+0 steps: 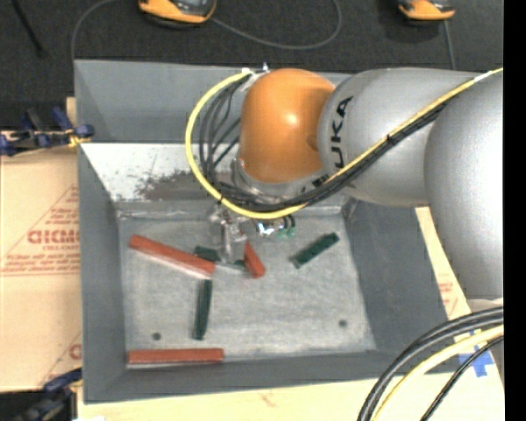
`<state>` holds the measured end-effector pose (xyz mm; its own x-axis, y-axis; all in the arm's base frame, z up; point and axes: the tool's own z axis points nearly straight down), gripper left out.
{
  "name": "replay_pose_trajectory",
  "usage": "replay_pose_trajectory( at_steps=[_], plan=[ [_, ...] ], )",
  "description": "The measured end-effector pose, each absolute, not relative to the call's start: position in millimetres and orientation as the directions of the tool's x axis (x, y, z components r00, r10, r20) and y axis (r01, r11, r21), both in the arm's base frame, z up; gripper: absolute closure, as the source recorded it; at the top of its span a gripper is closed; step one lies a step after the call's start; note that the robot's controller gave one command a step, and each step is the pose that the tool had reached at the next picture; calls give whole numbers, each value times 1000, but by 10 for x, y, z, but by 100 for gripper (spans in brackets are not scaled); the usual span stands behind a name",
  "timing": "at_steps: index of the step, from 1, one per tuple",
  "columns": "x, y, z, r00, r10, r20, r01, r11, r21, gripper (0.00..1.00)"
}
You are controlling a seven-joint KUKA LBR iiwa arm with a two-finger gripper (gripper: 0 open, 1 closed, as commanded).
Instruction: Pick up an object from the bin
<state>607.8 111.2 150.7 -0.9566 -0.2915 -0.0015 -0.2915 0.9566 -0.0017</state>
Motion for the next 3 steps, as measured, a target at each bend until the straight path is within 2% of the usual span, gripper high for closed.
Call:
replay_pose_trajectory(
  at_steps=[1,2,3],
  plan=[
    [6390,577,1362,-929,-370,-6,-370,929,-5,100],
    [6381,617,1371,-928,-372,-6,-372,928,-1,0],
    [5987,994,687,-822,-569,0,-569,822,1,0]
  ],
)
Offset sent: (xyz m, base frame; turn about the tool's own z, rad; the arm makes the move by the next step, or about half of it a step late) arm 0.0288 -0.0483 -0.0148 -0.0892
